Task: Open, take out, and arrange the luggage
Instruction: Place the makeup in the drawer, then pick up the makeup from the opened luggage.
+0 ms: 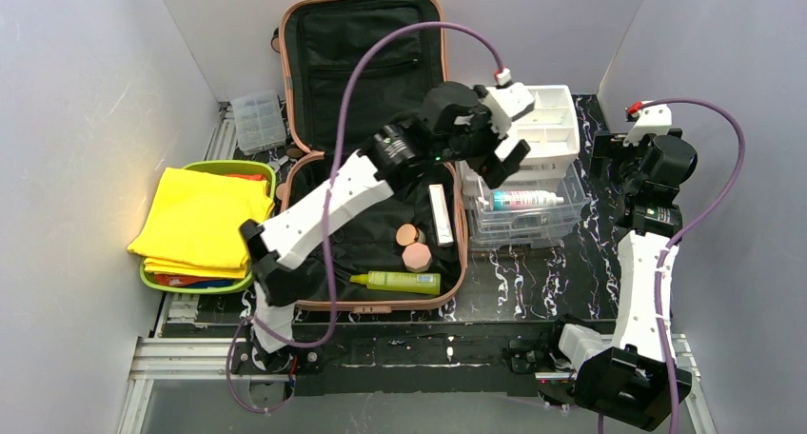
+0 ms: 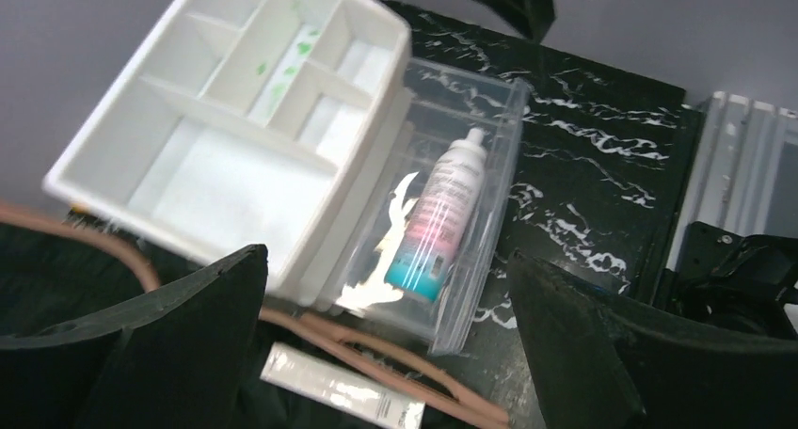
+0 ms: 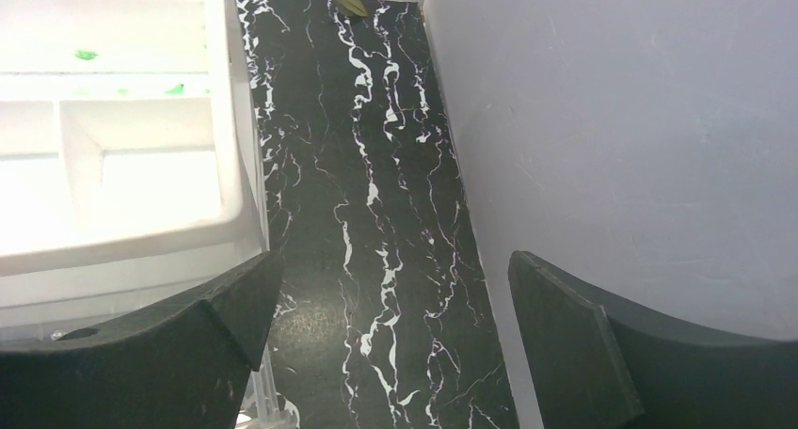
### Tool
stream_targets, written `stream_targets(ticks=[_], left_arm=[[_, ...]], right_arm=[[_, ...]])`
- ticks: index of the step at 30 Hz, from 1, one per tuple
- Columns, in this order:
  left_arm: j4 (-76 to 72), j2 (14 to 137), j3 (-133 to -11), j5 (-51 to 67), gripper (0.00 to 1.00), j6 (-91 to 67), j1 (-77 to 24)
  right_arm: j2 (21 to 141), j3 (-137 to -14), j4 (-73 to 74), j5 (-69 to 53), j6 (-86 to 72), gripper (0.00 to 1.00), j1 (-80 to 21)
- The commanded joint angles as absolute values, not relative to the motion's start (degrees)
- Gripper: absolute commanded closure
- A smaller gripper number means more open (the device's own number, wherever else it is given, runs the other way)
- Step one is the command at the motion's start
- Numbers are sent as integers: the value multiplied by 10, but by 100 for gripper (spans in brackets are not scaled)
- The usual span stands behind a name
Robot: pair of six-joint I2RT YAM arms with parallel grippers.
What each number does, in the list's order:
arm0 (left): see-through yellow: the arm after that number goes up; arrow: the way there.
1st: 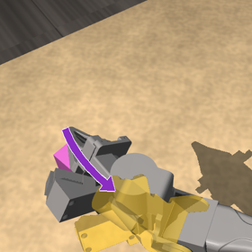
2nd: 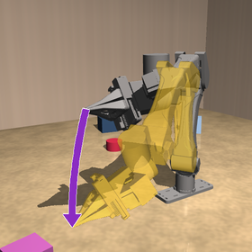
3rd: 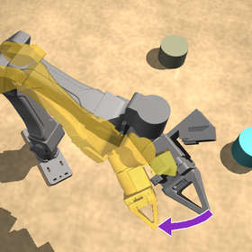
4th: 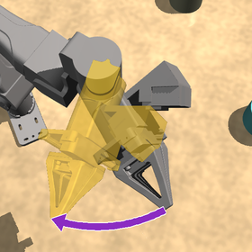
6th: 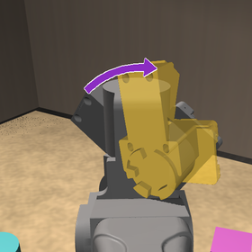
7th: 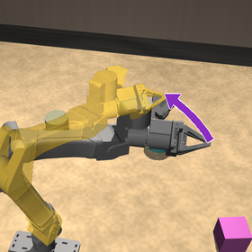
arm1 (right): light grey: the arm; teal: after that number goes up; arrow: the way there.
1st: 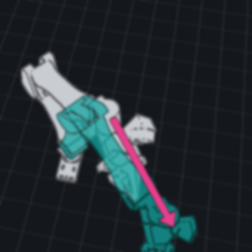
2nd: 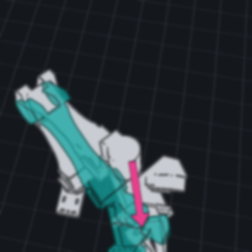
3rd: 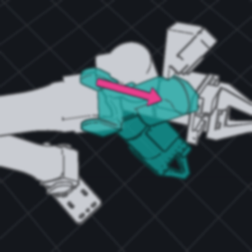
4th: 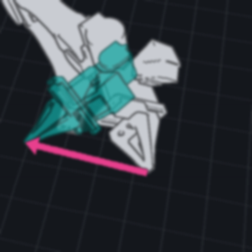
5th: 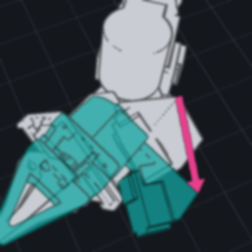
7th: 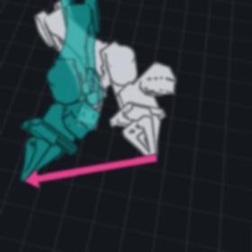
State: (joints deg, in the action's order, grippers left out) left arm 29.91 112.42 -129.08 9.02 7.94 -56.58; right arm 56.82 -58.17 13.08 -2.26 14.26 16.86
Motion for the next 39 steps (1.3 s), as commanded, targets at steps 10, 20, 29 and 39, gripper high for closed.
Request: stream_targets(ticks=[10, 20, 29, 39], left_arm=[[315, 969, -981, -55, 2, -118, -435], [295, 1089, -961, 134, 2, -281, -339], [193, 1122, -909, 243, 2, -365, -325], [129, 1154, -867, 264, 2, -402, -325]], right_arm=[[561, -564, 93, -39, 141, 0, 171], [555, -554, 85, -41, 144, 0, 174], [560, -549, 83, -53, 148, 0, 175], [555, -548, 85, -58, 151, 0, 175]])
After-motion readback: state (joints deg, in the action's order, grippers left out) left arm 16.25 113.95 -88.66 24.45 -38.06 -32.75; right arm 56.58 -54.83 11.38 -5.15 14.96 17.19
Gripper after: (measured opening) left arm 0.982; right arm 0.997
